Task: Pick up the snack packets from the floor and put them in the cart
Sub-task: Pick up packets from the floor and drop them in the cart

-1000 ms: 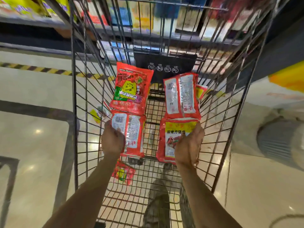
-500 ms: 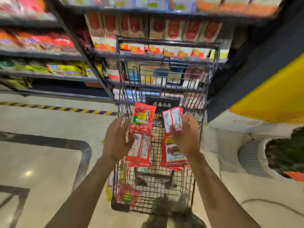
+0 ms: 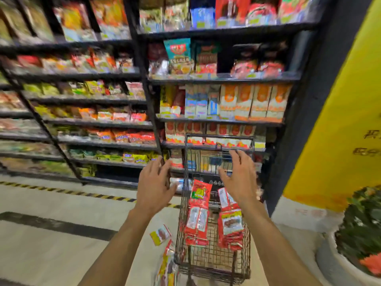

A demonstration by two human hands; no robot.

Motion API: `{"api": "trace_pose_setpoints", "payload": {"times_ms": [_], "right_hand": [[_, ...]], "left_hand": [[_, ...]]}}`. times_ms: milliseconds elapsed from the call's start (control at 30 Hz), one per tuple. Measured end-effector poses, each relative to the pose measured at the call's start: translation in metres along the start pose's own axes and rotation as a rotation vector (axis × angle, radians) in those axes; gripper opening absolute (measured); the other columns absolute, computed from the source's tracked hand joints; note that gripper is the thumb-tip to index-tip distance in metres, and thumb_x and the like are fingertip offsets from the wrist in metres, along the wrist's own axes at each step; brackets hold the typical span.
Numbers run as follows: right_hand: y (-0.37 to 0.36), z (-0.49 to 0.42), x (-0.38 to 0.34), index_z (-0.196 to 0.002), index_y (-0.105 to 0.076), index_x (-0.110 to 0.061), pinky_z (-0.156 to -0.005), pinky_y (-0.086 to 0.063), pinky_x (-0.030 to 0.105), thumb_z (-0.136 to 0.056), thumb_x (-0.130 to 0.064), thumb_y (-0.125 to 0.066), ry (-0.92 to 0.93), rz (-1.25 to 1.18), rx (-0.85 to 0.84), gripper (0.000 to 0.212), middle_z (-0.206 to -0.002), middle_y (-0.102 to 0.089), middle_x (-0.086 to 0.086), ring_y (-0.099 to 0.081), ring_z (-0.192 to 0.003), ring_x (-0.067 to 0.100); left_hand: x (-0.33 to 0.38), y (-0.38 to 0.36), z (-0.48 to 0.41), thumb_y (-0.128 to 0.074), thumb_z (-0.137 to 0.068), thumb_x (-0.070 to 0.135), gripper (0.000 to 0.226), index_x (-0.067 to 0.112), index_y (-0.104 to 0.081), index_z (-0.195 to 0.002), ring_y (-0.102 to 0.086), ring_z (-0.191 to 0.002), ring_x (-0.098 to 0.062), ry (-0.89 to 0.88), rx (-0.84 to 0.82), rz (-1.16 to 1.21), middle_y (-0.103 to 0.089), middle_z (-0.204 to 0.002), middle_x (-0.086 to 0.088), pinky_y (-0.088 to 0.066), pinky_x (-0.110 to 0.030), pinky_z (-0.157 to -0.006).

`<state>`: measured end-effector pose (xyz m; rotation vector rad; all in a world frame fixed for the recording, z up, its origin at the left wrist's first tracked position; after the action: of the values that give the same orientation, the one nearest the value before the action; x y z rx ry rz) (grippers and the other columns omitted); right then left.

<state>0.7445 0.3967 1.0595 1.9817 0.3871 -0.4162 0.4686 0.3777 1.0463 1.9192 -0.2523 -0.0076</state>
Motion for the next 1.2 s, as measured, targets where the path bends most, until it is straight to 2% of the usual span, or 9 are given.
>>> {"api": "trace_pose_setpoints", "payload": {"times_ms": [133, 300, 433, 633, 733, 800, 900, 1100, 1200], "right_hand": [[0.051, 0.049, -0.059, -0.156, -0.036, -0.029, -0.121, -0.032, 0.051, -0.091, -0.065, -0.064, 0.118, 0.074, 0.004, 0.080, -0.161, -0.038, 0.006, -0.031, -0.152, 0.030], [0.074, 0.102, -0.121, -0.156, -0.033, -0.030, -0.125, -0.026, 0.053, -0.088, -0.075, -0.055, 0.230, 0.241, -0.020, 0.084, -0.165, -0.032, 0.008, -0.026, -0.153, 0.034], [0.063, 0.143, -0.171, -0.164, -0.018, -0.037, -0.129, -0.016, 0.055, -0.084, -0.089, -0.032, 0.330, 0.339, -0.008, 0.096, -0.171, -0.020, 0.007, -0.017, -0.157, 0.035], [0.017, 0.197, -0.289, -0.164, -0.024, -0.030, -0.126, -0.022, 0.058, -0.083, -0.090, -0.032, 0.346, 0.357, 0.024, 0.101, -0.172, -0.019, 0.009, -0.017, -0.158, 0.035], [-0.013, 0.221, -0.338, -0.165, -0.018, -0.028, -0.124, -0.023, 0.062, -0.085, -0.090, -0.028, 0.348, 0.369, -0.056, 0.102, -0.173, -0.012, 0.010, -0.013, -0.159, 0.037], [-0.033, 0.236, -0.357, -0.166, -0.006, -0.030, -0.125, -0.018, 0.062, -0.085, -0.091, -0.021, 0.358, 0.372, -0.074, 0.102, -0.175, -0.001, 0.007, -0.005, -0.160, 0.035], [-0.054, 0.241, -0.380, -0.166, 0.005, -0.032, -0.128, -0.009, 0.061, -0.085, -0.092, -0.023, 0.338, 0.374, -0.106, 0.104, -0.174, 0.011, 0.004, 0.006, -0.161, 0.033], [-0.103, 0.216, -0.411, -0.165, 0.005, -0.031, -0.127, -0.011, 0.061, -0.088, -0.090, -0.031, 0.280, 0.355, -0.111, 0.104, -0.175, 0.006, 0.007, 0.003, -0.161, 0.034], [-0.135, 0.191, -0.426, -0.166, 0.005, -0.030, -0.127, -0.011, 0.062, -0.085, -0.092, -0.021, 0.253, 0.337, -0.109, 0.105, -0.175, 0.007, 0.007, 0.005, -0.161, 0.033]], "left_hand": [[-0.022, 0.073, 0.060, -0.040, -0.095, 0.074, 0.080, 0.031, -0.029, -0.163, -0.023, -0.157, -0.038, 0.008, 0.043, -0.105, -0.024, -0.171, -0.010, -0.025, -0.057, -0.125], [-0.090, 0.136, 0.129, -0.037, -0.093, 0.079, 0.084, 0.035, -0.025, -0.163, -0.021, -0.158, -0.039, 0.052, 0.068, -0.202, -0.018, -0.173, -0.009, -0.026, -0.059, -0.124], [-0.168, 0.177, 0.186, -0.027, -0.090, 0.084, 0.090, 0.035, -0.022, -0.165, -0.015, -0.159, -0.039, 0.082, 0.067, -0.276, -0.009, -0.175, -0.009, -0.019, -0.060, -0.126], [-0.306, 0.230, 0.261, -0.030, -0.090, 0.084, 0.091, 0.033, -0.022, -0.165, -0.018, -0.158, -0.040, 0.114, 0.105, -0.322, -0.017, -0.173, -0.011, -0.021, -0.065, -0.123], [-0.357, 0.239, 0.289, -0.033, -0.091, 0.083, 0.092, 0.033, -0.018, -0.166, -0.014, -0.158, -0.041, 0.137, 0.057, -0.306, -0.013, -0.174, -0.011, -0.019, -0.065, -0.124], [-0.383, 0.235, 0.307, -0.029, -0.091, 0.084, 0.092, 0.032, -0.017, -0.166, -0.013, -0.159, -0.041, 0.116, 0.066, -0.309, -0.010, -0.175, -0.011, -0.015, -0.064, -0.124], [-0.414, 0.227, 0.318, -0.028, -0.092, 0.083, 0.090, 0.031, -0.019, -0.166, -0.014, -0.159, -0.040, 0.109, 0.062, -0.304, -0.012, -0.174, -0.012, -0.016, -0.064, -0.124], [-0.459, 0.189, 0.293, -0.025, -0.091, 0.083, 0.091, 0.033, -0.013, -0.166, -0.010, -0.160, -0.038, 0.106, 0.008, -0.277, -0.010, -0.174, -0.012, -0.013, -0.063, -0.126], [-0.483, 0.170, 0.259, -0.020, -0.089, 0.085, 0.093, 0.035, -0.005, -0.166, -0.004, -0.161, -0.036, 0.089, -0.017, -0.288, -0.004, -0.175, -0.010, -0.010, -0.062, -0.127]]}}
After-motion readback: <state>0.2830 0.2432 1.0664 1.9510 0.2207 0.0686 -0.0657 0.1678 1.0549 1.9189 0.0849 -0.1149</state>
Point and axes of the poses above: each hand's wrist, its own z-axis away from the middle knuckle, its own y-axis out of the back of the hand, x = y × z, the point moved 5 cm from there along -z, towards the middle knuckle
